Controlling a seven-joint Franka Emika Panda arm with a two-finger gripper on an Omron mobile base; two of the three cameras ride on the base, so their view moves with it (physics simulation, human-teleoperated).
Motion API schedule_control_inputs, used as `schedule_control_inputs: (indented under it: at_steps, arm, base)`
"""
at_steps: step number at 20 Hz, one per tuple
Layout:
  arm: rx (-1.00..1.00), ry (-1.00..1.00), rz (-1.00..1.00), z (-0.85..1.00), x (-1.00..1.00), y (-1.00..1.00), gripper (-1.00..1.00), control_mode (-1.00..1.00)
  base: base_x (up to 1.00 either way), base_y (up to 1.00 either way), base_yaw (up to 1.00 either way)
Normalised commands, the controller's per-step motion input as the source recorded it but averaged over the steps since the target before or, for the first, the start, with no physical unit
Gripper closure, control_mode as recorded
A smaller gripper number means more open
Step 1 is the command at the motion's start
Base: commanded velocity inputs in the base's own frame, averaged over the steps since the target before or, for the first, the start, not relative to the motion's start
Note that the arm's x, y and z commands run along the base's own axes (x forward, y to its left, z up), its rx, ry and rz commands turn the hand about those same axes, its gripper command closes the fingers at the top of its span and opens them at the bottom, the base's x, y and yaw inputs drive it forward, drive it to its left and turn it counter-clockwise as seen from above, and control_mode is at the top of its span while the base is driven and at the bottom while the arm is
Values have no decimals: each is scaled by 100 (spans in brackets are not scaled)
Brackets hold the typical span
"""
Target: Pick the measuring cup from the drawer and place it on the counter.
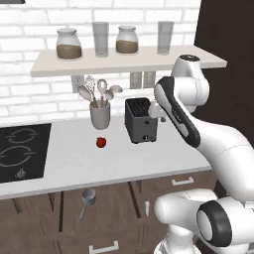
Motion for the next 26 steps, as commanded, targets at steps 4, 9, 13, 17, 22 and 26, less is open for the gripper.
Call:
schedule_control_inputs:
  at_steps: [4,9,13,17,22,26]
  arm:
    - [0,0,0,-10,-15,0,-100,-100]
    - [0,0,0,-44,-36,0,-100,-100]
    - [0,0,0,-56,-28,0,-100,-100]
    - [0,0,0,-66,-13,0,-100,-100]
    - [0,0,0,-14,-3,0,-100,100]
    - [0,0,0,0,0,0,-100,100]
  base:
    - [0,0,0]
    - [0,0,0]
    - [0,0,0]
    - [0,0,0]
    - [-30,0,0]
    - [-82,3,5]
